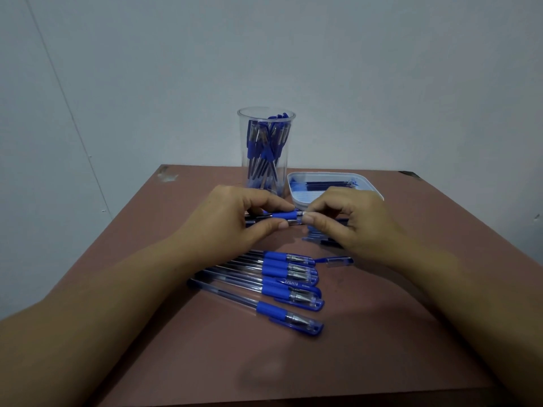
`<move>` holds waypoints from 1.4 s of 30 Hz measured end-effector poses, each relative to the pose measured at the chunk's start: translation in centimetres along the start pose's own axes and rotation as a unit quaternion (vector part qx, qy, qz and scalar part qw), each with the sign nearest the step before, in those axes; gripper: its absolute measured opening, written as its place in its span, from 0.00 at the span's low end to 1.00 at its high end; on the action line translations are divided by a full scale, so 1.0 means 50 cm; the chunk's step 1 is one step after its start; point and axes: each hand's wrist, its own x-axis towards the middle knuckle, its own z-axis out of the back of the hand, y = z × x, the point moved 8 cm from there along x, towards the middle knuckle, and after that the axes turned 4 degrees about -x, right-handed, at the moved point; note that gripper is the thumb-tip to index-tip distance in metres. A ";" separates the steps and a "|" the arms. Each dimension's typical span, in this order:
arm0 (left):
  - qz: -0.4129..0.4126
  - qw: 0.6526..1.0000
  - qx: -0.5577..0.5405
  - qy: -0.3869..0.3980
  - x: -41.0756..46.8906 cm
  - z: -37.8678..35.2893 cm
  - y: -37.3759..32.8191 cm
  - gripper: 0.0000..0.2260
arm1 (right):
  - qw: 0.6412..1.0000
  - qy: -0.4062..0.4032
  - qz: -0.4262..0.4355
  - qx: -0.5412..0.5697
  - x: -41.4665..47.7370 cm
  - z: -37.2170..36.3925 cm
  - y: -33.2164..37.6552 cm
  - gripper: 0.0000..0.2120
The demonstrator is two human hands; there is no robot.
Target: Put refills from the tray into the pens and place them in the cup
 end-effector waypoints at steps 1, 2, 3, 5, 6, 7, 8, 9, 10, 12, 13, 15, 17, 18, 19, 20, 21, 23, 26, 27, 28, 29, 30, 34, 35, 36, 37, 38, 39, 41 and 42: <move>0.002 1.000 -0.002 -0.003 0.000 0.001 0.001 0.10 | 1.000 -0.002 0.003 0.010 0.001 0.002 0.004 0.04; 0.004 1.000 -0.005 -0.005 0.001 0.002 0.002 0.10 | 1.000 -0.010 0.016 0.008 0.002 0.005 0.012 0.08; 0.005 1.000 -0.005 -0.004 0.001 0.002 0.002 0.10 | 1.000 -0.014 0.025 0.010 0.003 0.006 0.019 0.10; 0.005 1.000 -0.001 -0.001 0.001 0.001 0.002 0.11 | 0.999 -0.016 0.036 0.001 0.005 0.007 0.026 0.10; 0.007 1.000 -0.002 0.000 0.001 0.001 0.002 0.11 | 0.999 -0.017 0.033 -0.003 0.005 0.007 0.025 0.10; 0.009 1.000 -0.003 0.002 0.001 0.000 0.003 0.11 | 1.000 -0.017 0.026 0.000 0.006 0.008 0.025 0.10; 0.010 1.000 -0.002 0.003 0.001 0.000 0.003 0.11 | 1.000 -0.015 0.020 -0.001 0.005 0.007 0.023 0.09; 0.009 1.000 0.002 0.003 0.002 -0.001 0.003 0.11 | 1.000 -0.009 0.011 0.003 0.005 0.005 0.022 0.09; 0.007 1.000 0.006 0.002 0.002 -0.001 0.002 0.11 | 1.000 -0.003 0.002 0.010 0.004 0.003 0.018 0.10; 0.008 1.000 0.010 0.001 0.003 -0.001 0.003 0.11 | 0.999 0.014 -0.025 0.031 0.003 0.000 0.009 0.12; 0.011 1.000 0.012 0.001 0.003 -0.001 0.004 0.11 | 0.998 0.027 -0.043 0.041 0.003 0.002 0.001 0.11; 0.019 1.000 0.017 -0.002 0.004 0.003 0.009 0.11 | 0.995 0.059 -0.066 0.042 -0.001 0.012 -0.013 0.10; 0.032 0.999 0.013 -0.007 0.004 0.008 0.018 0.11 | 0.991 0.112 -0.077 0.007 -0.011 0.022 -0.028 0.10; 0.037 0.999 0.011 -0.008 0.004 0.009 0.021 0.11 | 0.986 0.145 -0.083 -0.010 -0.018 0.022 -0.033 0.09; 0.040 0.999 0.011 -0.007 0.004 0.009 0.023 0.11 | 0.980 0.178 -0.091 -0.019 -0.025 0.019 -0.036 0.08; 0.043 0.999 0.012 -0.005 0.004 0.008 0.024 0.11 | 0.973 0.207 -0.098 -0.026 -0.031 0.014 -0.038 0.08; 0.044 0.999 0.014 -0.003 0.004 0.007 0.024 0.11 | 0.967 0.231 -0.104 -0.034 -0.036 0.008 -0.038 0.07; 0.043 0.999 0.013 -0.002 0.004 0.007 0.024 0.11 | 0.958 0.259 -0.113 -0.050 -0.042 -0.003 -0.037 0.06; 0.043 0.999 0.010 0.001 0.004 0.007 0.023 0.12 | 0.953 0.271 -0.121 -0.057 -0.043 -0.007 -0.038 0.06; 0.044 0.999 0.010 0.001 0.004 0.008 0.023 0.13 | 0.954 0.266 -0.124 -0.058 -0.042 -0.005 -0.038 0.06; 0.046 0.999 0.010 0.000 0.004 0.008 0.024 0.12 | 0.957 0.254 -0.127 -0.057 -0.040 0.000 -0.040 0.06; 0.047 0.999 0.010 0.000 0.004 0.008 0.025 0.12 | 0.962 0.236 -0.131 -0.053 -0.037 0.007 -0.041 0.05; 0.047 0.999 0.010 -0.001 0.004 0.009 0.025 0.12 | 0.967 0.212 -0.135 -0.047 -0.033 0.014 -0.044 0.05; 0.047 0.999 0.015 0.000 0.005 0.011 0.024 0.13 | 0.984 0.129 -0.124 -0.021 -0.020 0.029 -0.047 0.06; 0.047 0.999 0.014 0.000 0.006 0.011 0.024 0.13 | 0.987 0.113 -0.112 -0.022 -0.016 0.031 -0.044 0.05; 0.046 0.999 0.013 0.000 0.006 0.011 0.022 0.13 | 0.990 0.095 -0.098 -0.024 -0.014 0.033 -0.040 0.06; 0.045 0.999 0.012 0.000 0.006 0.011 0.021 0.13 | 0.993 0.077 -0.088 -0.022 -0.011 0.035 -0.035 0.07; 0.042 0.999 0.011 -0.001 0.006 0.011 0.019 0.13 | 0.995 0.061 -0.080 -0.016 -0.009 0.037 -0.030 0.07; 0.040 0.999 0.010 -0.002 0.006 0.011 0.018 0.13 | 0.996 0.049 -0.076 -0.007 -0.006 0.036 -0.025 0.07; 0.036 0.999 0.008 -0.006 0.006 0.011 0.015 0.14 | 0.997 0.035 -0.070 0.013 -0.003 0.032 -0.016 0.08; 0.034 0.999 0.006 -0.009 0.006 0.011 0.015 0.13 | 0.997 0.032 -0.065 0.017 -0.002 0.029 -0.014 0.09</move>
